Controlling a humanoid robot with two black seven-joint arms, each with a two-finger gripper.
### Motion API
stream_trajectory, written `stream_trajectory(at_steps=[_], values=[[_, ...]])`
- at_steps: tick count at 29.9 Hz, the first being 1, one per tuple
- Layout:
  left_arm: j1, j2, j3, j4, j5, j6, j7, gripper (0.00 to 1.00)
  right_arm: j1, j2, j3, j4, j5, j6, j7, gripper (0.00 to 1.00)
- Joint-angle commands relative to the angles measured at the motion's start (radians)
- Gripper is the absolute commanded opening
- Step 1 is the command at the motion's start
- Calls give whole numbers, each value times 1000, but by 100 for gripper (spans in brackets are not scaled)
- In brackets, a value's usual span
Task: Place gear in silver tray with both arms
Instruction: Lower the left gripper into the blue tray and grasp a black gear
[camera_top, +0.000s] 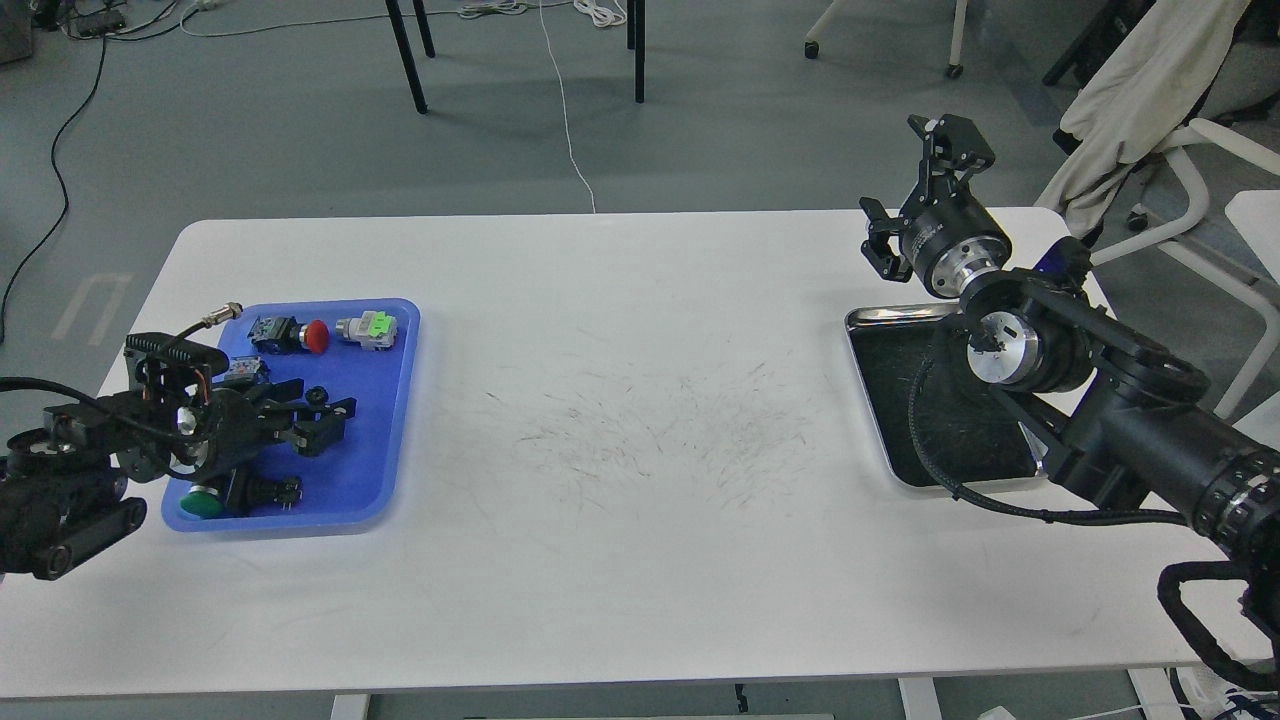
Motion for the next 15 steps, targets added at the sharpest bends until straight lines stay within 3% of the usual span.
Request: stream_trajectory(at_steps=[1,8,15], values=[[0,-14,0,36,0,1,-2,71,0,0,0,0,0,1,1,98],[0,-34,1,69,-2,1,-28,70,-2,0,0,0,0,1,1,99],[13,-34,3,69,0,1,-40,57,-3,0,0,0,0,1,1,98]])
